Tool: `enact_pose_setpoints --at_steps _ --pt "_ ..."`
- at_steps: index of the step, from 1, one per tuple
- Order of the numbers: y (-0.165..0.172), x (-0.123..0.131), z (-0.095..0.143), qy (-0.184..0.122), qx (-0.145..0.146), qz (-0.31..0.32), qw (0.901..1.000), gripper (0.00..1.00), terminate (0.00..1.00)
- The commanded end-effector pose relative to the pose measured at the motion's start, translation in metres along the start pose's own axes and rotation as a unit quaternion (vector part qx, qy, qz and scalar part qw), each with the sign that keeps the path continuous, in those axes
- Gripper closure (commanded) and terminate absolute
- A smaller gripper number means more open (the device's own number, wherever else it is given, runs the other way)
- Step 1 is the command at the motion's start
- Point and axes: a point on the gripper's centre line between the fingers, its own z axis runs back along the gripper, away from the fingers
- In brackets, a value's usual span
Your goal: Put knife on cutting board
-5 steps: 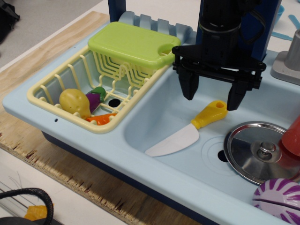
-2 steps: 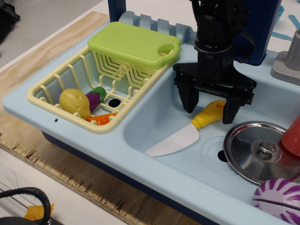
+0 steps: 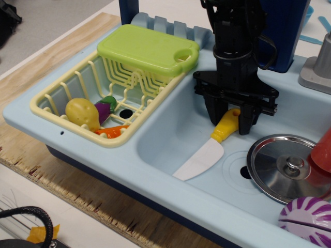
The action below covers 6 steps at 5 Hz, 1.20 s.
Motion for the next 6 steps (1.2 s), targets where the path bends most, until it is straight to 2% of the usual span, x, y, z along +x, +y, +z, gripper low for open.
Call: enact_pose_setpoints --at_steps 1,2,4,6 --pt "-0.009 0.004 0.008 0.003 -0.026 -0.068 0.9973 1.00 0.00" --pt "-0.020 0.008 0.026 0.005 -0.008 -0.106 0.9943 1.00 0.00" --pt "-0.038 0.009 0.085 -0.016 0.050 -0.171 0.9838 1.00 0.00" --pt "-0.017 0.017 0.124 -0.016 0.088 -0.248 0.9646 1.00 0.00"
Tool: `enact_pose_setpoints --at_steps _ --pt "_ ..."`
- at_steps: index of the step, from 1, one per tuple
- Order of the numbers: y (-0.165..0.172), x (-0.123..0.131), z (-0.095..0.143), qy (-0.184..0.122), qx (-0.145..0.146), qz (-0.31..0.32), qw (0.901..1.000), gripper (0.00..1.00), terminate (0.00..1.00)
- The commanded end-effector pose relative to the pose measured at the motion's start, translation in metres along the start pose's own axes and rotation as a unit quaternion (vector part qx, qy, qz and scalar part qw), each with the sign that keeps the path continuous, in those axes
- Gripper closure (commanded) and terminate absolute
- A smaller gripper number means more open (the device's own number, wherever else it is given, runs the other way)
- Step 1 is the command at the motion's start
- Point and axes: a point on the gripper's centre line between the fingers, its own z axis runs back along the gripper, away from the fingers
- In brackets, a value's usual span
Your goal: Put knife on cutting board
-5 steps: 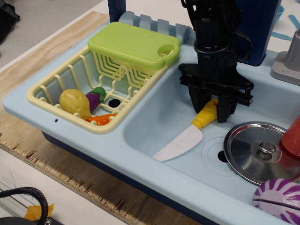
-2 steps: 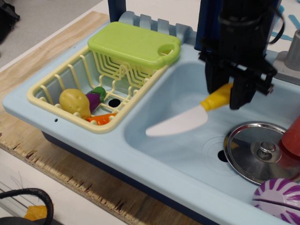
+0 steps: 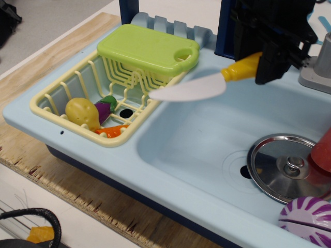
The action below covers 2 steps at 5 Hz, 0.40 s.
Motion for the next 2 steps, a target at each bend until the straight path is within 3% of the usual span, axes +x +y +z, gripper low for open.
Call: enact_pose_setpoints --at_steps 1,2 --pt "0.035 -0.008 0.029 -0.045 0.034 -0.020 0.9982 1.00 0.00" --pt "0.053 -0.017 0.025 -0.043 0.033 -0.020 0.9983 1.00 0.00"
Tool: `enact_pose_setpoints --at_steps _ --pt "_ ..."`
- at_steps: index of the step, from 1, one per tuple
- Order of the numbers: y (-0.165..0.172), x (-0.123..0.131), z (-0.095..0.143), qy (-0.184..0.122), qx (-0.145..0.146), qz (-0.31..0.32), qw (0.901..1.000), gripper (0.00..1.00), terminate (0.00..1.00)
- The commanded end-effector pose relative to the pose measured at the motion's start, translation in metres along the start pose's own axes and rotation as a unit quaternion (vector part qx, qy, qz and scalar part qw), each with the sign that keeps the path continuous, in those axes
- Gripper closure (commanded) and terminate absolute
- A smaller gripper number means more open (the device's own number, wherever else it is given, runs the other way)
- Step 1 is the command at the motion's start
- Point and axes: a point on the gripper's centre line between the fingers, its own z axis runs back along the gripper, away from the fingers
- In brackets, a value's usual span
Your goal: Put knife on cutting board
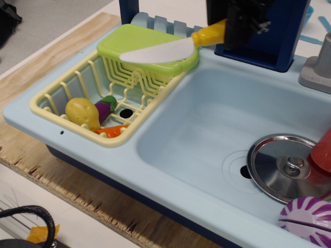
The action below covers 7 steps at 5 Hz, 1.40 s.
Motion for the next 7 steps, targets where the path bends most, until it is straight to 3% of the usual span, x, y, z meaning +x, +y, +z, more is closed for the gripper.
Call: enact_pose_setpoints --at_steps 1,4,5,6,7 --pt "0.034 -0.009 0.007 -0.019 0.025 0.001 0.9995 1.00 0.00" --pt "0.087 -0.011 -0.010 0.016 0.009 -0.012 0.9998 1.00 0.00" --pt "0.087 -0.011 -0.010 0.016 0.009 -0.012 0.9998 0.00 0.00" --pt "0.087 -0.011 -0.010 0.016 0.009 -0.012 0.9998 0.00 0.00" --pt "0.087 -0.011 -0.010 0.016 0.009 -0.012 0.9998 0.00 1.00"
